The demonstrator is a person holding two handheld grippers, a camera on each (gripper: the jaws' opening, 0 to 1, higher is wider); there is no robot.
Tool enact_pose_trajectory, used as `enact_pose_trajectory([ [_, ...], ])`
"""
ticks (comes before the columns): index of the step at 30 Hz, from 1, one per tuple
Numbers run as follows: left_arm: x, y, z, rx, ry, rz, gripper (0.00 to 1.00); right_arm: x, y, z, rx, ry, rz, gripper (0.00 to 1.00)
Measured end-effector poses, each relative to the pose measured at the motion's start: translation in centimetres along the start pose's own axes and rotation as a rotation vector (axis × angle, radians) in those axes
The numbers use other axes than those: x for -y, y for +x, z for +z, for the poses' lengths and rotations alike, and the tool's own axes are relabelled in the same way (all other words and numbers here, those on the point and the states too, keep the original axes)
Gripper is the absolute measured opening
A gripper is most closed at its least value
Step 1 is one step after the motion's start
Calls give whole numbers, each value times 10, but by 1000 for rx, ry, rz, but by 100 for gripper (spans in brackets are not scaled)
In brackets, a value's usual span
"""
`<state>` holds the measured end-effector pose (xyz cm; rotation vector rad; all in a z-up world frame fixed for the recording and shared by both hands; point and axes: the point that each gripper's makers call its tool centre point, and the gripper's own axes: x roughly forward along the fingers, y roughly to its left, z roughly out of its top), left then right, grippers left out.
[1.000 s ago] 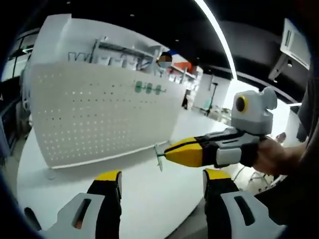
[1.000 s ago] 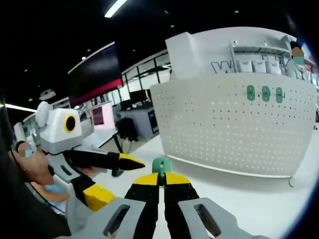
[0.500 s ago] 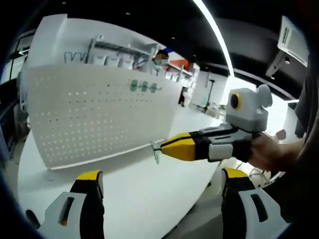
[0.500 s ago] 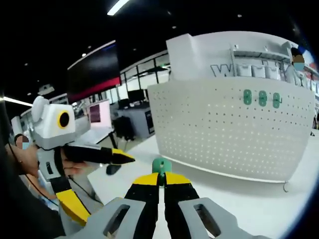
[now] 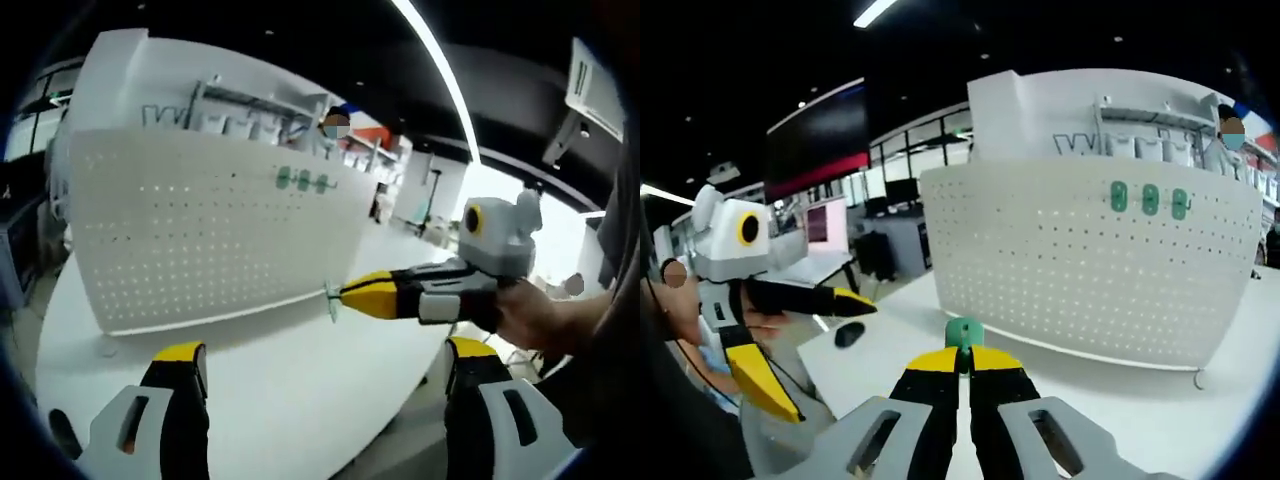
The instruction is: Insert the hook assembly into the mounting plate slot until the hook locks in place.
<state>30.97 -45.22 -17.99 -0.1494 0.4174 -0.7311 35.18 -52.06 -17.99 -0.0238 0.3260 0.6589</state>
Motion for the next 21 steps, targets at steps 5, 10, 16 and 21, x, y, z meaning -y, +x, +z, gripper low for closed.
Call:
enact_pose_trajectory([
  [5,-7,-3,3,14,-23,14,100,12,3,4,10,-11,-25,0],
  [10,-9,-3,3,22,-32,19,100,37,3,7,24,-12,-80,0],
  [16,-11,-2,-1,17,-44,26,100,68,1,11,32,-26,-147,0],
  [21,-13,-2,-2,14,-50,30,100,84,3,7,29,-25,-184,0],
])
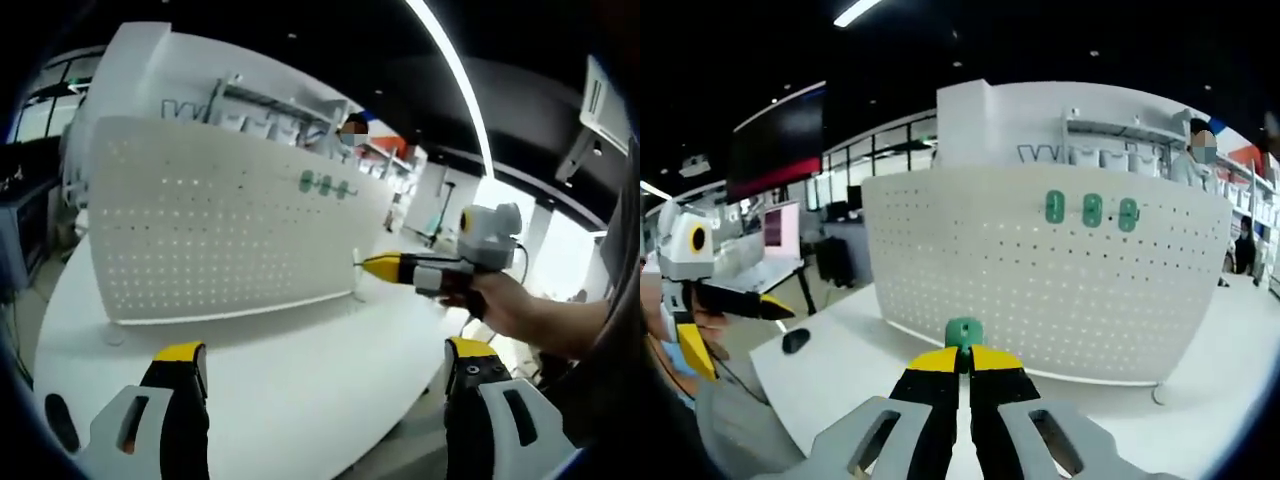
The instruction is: Insert the hook assembly into the mounting plate slot until the hook locks in place.
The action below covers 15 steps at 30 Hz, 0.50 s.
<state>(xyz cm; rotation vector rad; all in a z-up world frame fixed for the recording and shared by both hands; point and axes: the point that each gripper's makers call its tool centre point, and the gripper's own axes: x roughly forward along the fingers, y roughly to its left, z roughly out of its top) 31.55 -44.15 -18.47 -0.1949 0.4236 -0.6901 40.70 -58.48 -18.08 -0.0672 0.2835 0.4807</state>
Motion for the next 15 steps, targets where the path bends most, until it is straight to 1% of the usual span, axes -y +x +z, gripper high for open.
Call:
enact_pose_trajectory([
  [5,-5,1,-2,-4,-13,8,100,13,3,-2,-1,9,-29,0],
  [10,-8,1,-1,-1,-17,15,100,28,5,-2,3,-4,-65,0],
  [15,-13,1,1,4,-16,33,100,54,6,4,18,-12,-127,0],
])
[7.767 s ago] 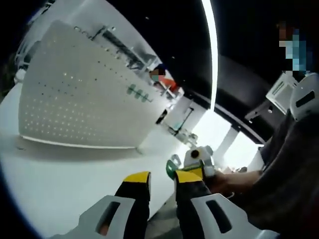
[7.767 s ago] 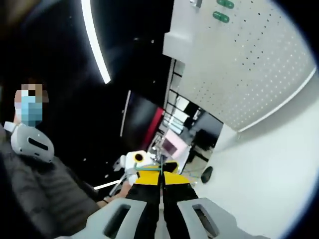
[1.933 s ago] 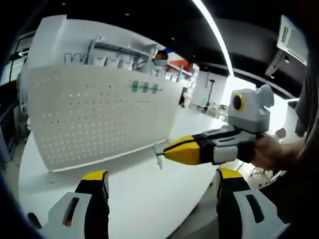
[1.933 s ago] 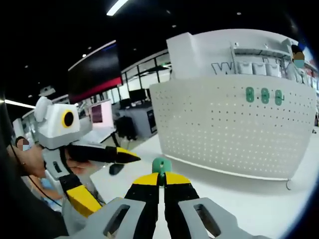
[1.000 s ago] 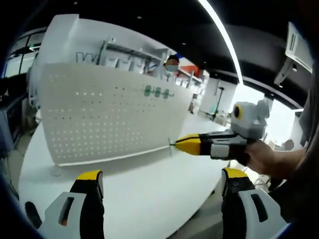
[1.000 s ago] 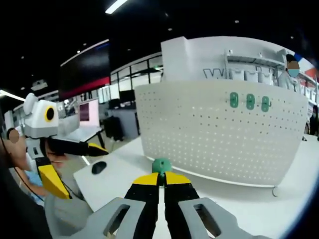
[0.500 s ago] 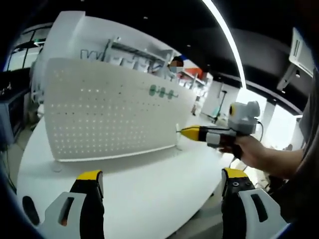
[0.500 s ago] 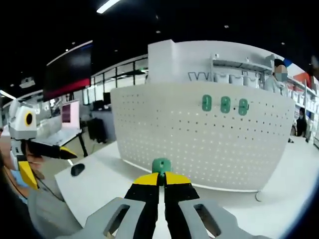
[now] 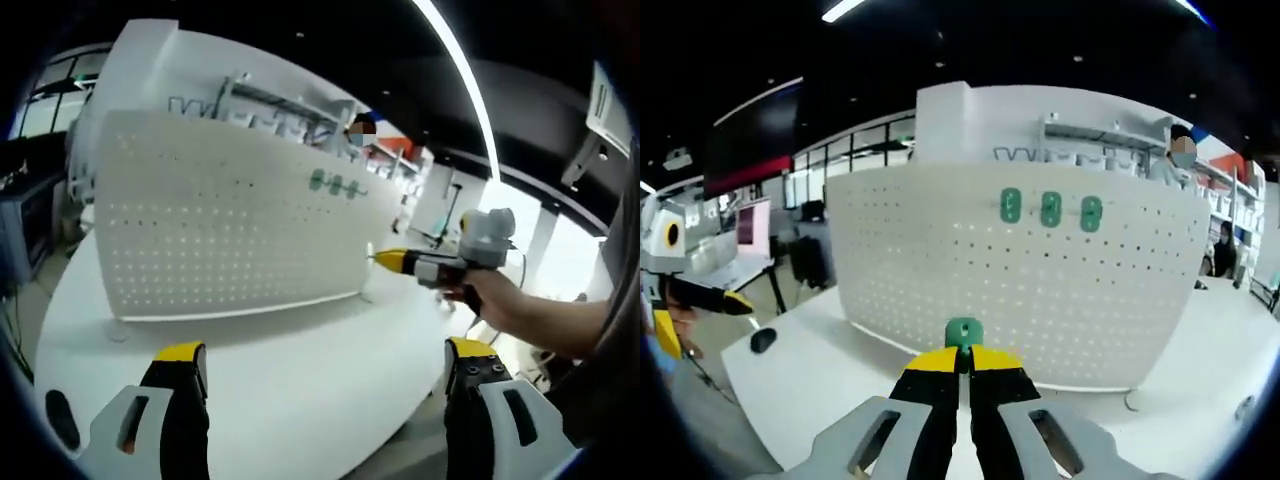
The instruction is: Insert the hook assembly into the mounting plate slot until the hook locks in place.
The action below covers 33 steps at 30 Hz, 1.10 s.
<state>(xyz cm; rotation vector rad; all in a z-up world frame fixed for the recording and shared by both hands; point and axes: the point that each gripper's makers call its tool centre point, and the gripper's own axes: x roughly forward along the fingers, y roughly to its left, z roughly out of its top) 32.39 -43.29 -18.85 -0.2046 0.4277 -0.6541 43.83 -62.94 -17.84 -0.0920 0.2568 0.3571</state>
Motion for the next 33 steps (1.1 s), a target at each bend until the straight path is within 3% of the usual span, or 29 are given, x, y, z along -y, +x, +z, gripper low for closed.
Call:
enact_pose_trajectory([
  [6,-7,-2,0,0,-9,15,100,35,4,12,41,-12,-94,0],
  [17,-22,-4,3,6,-23,39,100,71,10,21,73,-43,-193,0],
  [33,-30,-3,1,5,-45,49,100,135,24,69,170,-56,-318,0],
])
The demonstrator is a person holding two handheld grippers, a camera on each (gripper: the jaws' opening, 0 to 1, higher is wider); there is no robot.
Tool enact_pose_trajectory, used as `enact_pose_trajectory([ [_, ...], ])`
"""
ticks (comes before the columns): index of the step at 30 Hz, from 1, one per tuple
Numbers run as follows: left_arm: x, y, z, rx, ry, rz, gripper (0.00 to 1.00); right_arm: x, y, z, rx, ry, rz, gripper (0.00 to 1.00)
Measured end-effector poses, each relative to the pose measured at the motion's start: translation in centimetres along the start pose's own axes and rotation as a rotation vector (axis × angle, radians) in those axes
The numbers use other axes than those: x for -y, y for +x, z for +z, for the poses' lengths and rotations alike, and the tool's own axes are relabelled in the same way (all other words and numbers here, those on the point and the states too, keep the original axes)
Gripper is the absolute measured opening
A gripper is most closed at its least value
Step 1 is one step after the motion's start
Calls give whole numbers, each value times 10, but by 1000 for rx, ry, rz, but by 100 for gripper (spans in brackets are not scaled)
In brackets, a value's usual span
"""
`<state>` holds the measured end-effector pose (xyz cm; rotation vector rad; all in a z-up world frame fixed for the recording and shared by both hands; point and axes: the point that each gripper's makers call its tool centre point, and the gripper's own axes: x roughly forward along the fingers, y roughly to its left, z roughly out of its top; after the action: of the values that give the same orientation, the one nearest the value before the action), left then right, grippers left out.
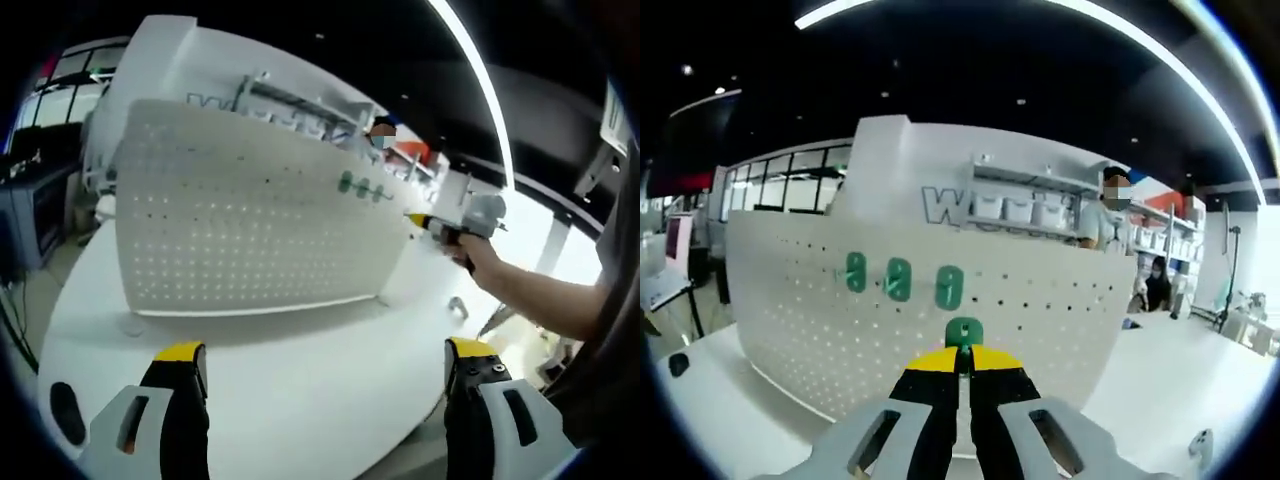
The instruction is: Insert the hook assembly into the mounting plate slot until the hook locks in place.
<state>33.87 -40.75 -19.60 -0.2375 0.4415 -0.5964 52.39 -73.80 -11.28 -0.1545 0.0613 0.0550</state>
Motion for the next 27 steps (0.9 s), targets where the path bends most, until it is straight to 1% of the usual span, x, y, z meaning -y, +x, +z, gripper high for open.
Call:
enact_pose_trajectory([
  [7,-5,0,3,8,-2,10,100,9,12,6,14,-25,-15,0],
  [12,-6,0,2,12,-8,16,100,13,20,9,27,-20,-24,0],
  [16,-7,-1,2,22,-21,14,100,19,28,12,40,27,-30,0],
  [22,-13,-3,0,18,-25,30,100,31,42,20,74,34,-50,0],
  [27,-14,-2,0,14,-26,33,100,34,52,21,97,56,-41,0],
])
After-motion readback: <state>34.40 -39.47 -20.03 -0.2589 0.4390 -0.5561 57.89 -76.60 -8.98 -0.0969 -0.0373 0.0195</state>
